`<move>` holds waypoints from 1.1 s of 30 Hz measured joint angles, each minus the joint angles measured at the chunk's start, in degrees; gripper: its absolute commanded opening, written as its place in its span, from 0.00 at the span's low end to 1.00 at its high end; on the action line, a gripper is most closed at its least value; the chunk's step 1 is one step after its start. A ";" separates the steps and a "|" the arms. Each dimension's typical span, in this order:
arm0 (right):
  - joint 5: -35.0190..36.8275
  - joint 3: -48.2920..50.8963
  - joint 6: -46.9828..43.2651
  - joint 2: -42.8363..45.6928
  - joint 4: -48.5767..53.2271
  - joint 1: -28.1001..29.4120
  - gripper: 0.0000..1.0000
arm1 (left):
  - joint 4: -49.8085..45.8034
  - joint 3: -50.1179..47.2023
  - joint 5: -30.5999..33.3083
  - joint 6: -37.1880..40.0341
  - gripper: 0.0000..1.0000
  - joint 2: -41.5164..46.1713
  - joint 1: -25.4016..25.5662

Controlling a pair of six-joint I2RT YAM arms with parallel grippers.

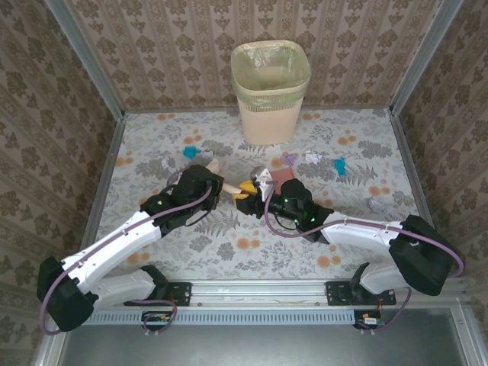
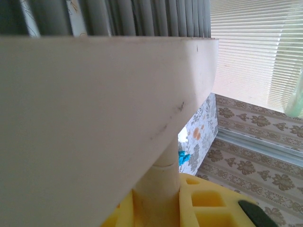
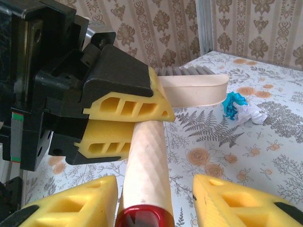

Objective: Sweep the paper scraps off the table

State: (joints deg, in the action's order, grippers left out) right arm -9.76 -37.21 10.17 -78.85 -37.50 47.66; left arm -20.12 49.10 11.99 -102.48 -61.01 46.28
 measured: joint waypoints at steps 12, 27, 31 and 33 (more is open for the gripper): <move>-0.81 -0.02 -0.07 0.00 0.02 -0.15 0.22 | 0.52 -0.37 -0.63 0.00 0.00 0.00 -0.15; -0.76 -1.03 -0.09 4.83 9.07 -0.66 0.00 | 4.57 -0.87 -2.38 2.91 0.82 -0.02 -0.26; 1.81 -2.86 1.60 7.41 16.28 -0.92 0.00 | 7.65 -0.55 -4.02 8.13 1.00 -0.04 -0.20; 3.48 -4.35 3.08 8.96 20.13 -0.92 0.00 | 9.64 0.20 -5.46 11.78 1.00 -0.11 -0.04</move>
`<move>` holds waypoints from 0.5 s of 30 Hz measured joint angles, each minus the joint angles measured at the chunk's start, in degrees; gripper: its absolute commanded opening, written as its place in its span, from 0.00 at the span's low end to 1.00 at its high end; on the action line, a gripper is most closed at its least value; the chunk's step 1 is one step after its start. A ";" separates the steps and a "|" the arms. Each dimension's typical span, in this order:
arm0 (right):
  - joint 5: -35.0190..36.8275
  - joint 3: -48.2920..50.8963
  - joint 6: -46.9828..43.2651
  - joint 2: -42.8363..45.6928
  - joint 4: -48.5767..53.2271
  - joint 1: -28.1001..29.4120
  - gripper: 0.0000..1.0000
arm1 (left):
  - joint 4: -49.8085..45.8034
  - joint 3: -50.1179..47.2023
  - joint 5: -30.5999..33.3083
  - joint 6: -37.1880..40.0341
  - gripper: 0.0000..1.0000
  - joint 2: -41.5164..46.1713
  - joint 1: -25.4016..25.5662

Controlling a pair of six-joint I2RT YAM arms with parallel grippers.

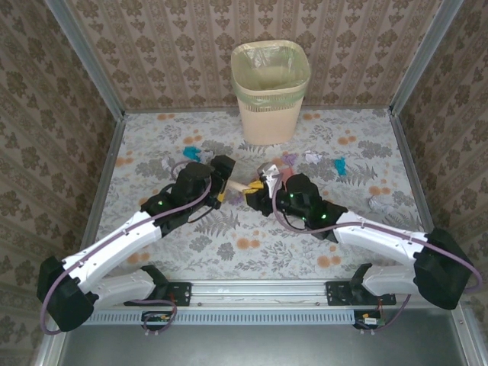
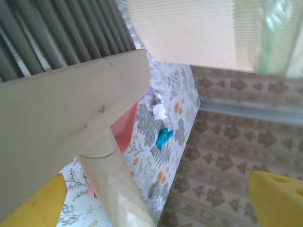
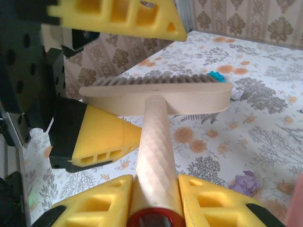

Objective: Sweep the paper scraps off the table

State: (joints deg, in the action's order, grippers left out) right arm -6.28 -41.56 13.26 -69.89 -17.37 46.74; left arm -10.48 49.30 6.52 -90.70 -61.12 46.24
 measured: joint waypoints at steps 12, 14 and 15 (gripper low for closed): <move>7.82 -5.25 11.13 15.50 24.50 -5.22 0.00 | 5.38 10.34 -7.65 37.55 0.96 0.50 7.89; 7.78 -5.66 13.00 17.29 28.74 -8.37 0.00 | 3.50 12.09 -7.91 42.49 0.95 0.70 8.74; 7.80 -5.79 14.05 18.29 30.91 -10.29 0.00 | 2.21 12.68 -7.85 44.87 0.95 0.81 9.18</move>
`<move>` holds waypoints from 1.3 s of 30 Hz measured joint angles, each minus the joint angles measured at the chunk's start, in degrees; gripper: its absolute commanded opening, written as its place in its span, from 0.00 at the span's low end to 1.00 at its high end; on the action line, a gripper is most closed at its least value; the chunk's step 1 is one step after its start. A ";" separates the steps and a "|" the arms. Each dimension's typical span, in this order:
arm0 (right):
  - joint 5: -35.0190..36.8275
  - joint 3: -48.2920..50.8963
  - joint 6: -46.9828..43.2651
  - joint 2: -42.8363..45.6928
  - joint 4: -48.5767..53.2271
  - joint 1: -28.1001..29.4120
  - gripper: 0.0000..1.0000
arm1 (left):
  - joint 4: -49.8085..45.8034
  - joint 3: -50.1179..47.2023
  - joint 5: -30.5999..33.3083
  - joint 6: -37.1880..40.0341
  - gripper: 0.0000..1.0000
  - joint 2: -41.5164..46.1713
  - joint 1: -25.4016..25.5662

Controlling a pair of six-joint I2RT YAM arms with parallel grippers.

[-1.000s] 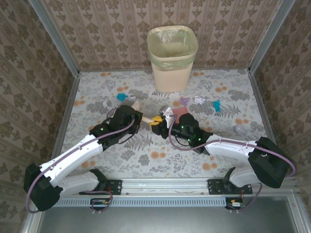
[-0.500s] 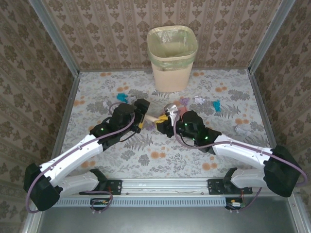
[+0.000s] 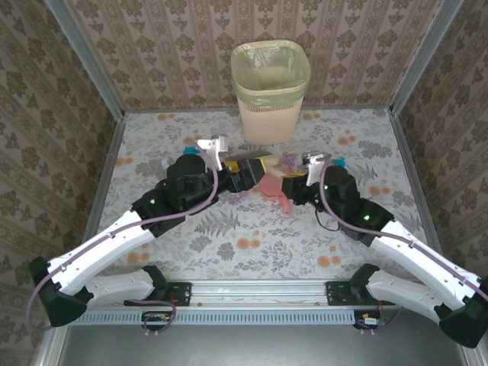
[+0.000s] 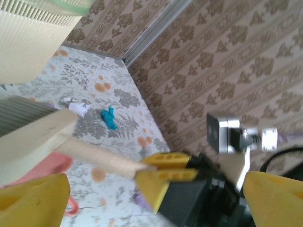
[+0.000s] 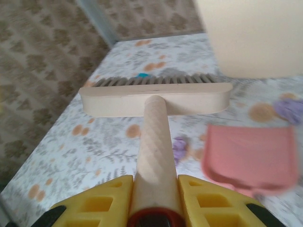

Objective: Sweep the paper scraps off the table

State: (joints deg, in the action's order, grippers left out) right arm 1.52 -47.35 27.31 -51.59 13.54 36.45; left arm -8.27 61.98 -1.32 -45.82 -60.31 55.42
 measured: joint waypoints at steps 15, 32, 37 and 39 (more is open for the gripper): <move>16.20 -0.09 7.26 16.90 13.35 -8.96 0.00 | -19.69 3.98 13.20 10.71 0.95 -16.04 5.73; 32.50 10.32 11.63 23.19 13.51 -12.11 0.00 | -26.93 27.32 17.00 1.25 0.87 -51.47 11.34; 32.79 10.62 11.96 23.50 13.22 -12.31 0.00 | -27.45 28.48 16.33 -1.05 0.84 -55.74 11.30; 32.76 11.08 11.96 23.47 12.41 -12.31 0.00 | -27.45 28.41 16.20 -1.73 0.84 -56.57 11.26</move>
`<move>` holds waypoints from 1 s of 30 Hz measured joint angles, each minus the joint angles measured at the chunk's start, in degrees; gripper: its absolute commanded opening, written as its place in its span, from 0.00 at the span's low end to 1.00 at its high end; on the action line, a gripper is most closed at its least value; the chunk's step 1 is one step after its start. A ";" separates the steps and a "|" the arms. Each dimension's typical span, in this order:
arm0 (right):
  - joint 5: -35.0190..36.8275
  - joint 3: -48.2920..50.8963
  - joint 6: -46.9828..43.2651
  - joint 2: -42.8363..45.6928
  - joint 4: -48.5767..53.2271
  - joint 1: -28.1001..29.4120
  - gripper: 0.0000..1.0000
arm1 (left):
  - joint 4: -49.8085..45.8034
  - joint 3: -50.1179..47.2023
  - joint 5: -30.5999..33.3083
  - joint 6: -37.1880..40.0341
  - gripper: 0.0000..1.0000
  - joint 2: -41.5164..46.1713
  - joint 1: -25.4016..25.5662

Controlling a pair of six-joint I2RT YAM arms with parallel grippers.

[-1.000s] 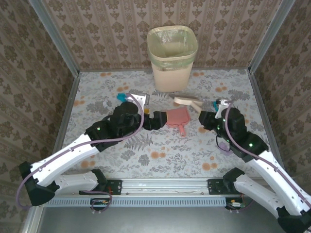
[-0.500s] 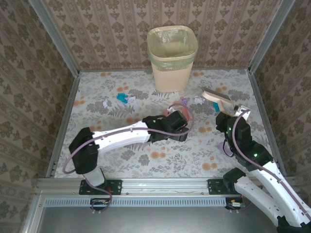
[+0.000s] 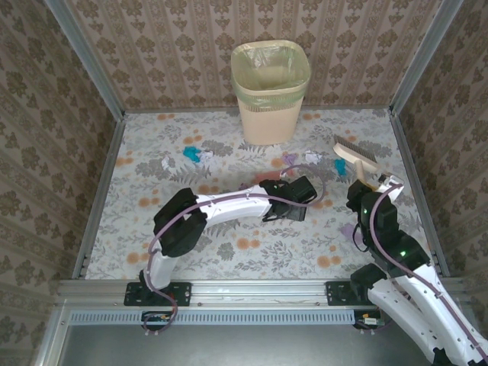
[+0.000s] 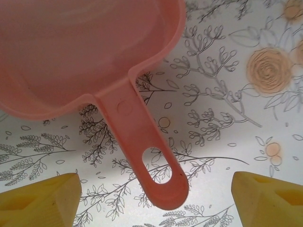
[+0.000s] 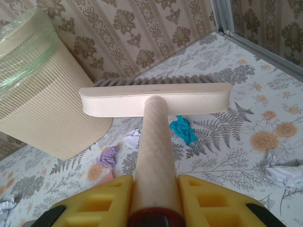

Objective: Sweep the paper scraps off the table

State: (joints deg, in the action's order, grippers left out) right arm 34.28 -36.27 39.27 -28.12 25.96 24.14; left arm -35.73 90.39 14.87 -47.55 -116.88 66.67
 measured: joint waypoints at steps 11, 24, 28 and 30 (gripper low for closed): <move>-0.90 1.11 -0.02 -1.62 -2.12 0.00 0.00 | 2.45 -0.52 -1.55 -0.37 0.56 -5.11 -1.51; -1.73 1.49 -0.04 -1.62 -3.54 -0.15 0.00 | 6.14 -8.94 -5.84 3.82 0.07 1.11 -3.02; -1.99 1.53 -0.07 -1.84 -3.54 -0.28 0.00 | 5.53 -13.38 -8.13 6.67 0.00 5.99 -3.02; -2.16 1.53 -0.13 -2.14 -3.54 -0.33 0.00 | 5.11 -15.13 -9.53 8.98 0.00 8.31 -3.02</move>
State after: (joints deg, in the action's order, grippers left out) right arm 32.12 -34.74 39.13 -30.26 22.41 23.81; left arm -30.61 75.26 5.34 -38.57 -108.57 63.66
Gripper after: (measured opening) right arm 0.273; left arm 0.254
